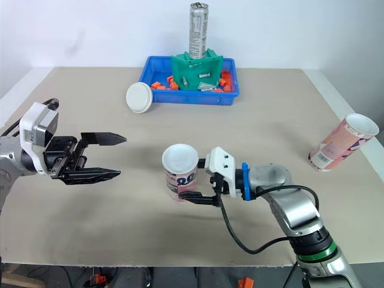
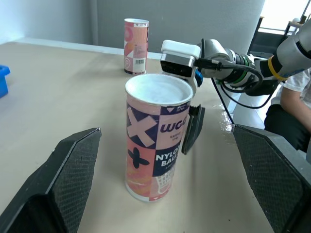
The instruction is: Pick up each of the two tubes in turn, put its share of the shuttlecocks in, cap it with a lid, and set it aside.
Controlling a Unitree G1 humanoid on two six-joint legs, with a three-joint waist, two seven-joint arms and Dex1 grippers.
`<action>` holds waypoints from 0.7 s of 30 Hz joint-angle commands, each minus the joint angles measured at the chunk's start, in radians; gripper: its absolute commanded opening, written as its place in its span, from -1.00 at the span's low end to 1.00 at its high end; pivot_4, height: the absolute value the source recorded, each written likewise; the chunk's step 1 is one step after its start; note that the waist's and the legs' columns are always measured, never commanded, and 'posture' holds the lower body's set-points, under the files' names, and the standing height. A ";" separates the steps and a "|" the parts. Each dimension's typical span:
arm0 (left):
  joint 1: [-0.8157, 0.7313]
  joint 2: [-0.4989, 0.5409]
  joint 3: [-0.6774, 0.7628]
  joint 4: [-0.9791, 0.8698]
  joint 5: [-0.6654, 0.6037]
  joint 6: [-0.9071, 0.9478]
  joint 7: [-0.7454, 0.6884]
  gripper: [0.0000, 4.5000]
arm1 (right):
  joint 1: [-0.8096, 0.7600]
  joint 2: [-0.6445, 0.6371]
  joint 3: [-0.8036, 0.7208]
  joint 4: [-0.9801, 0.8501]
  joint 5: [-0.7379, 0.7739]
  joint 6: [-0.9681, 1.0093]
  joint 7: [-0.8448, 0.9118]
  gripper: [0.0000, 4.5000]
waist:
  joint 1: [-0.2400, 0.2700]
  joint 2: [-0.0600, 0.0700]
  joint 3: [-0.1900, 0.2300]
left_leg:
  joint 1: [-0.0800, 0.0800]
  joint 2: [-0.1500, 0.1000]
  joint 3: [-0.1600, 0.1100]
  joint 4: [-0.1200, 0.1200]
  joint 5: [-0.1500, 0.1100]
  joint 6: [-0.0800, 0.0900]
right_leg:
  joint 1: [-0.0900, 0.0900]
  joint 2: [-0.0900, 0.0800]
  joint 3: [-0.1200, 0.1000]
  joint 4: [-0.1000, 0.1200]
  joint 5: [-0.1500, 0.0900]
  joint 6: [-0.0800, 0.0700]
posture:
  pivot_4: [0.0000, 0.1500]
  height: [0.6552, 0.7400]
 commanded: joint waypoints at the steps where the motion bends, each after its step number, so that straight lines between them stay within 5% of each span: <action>1: 0.003 0.003 0.036 -0.036 -0.019 -0.018 0.015 1.00 | -0.037 0.023 -0.001 0.003 0.010 -0.014 0.000 0.98 | 0.000 0.000 0.000 | 0.000 0.000 0.000 0.000 0.000 0.000 | 0.000 0.000 0.000 0.000 0.000 0.000 | 1.00 0.23; 5: 0.006 -0.005 0.024 -0.036 -0.012 -0.029 0.023 1.00 | -0.057 0.052 0.015 0.025 0.015 -0.013 0.010 0.98 | 0.000 0.000 0.000 | 0.000 0.000 0.000 0.000 0.000 0.000 | 0.000 0.000 0.000 0.000 0.001 0.000 | 1.00 0.23; 12: -0.008 -0.028 -0.012 -0.031 0.006 -0.051 0.035 1.00 | -0.066 0.081 0.008 0.040 0.033 0.004 0.012 0.09 | 0.000 0.000 0.000 | 0.000 0.000 0.000 0.000 0.000 0.000 | 0.000 0.000 0.000 0.000 0.001 0.000 | 1.00 0.23; 21: -0.207 -0.159 -0.117 0.056 0.032 -0.042 0.087 1.00 | -0.099 -0.012 -0.257 0.095 0.067 0.030 -0.109 0.09 | 0.017 -0.001 0.000 | -0.002 0.000 0.000 0.006 0.000 0.000 | 0.001 0.000 0.000 0.000 0.003 0.004 | 1.00 0.23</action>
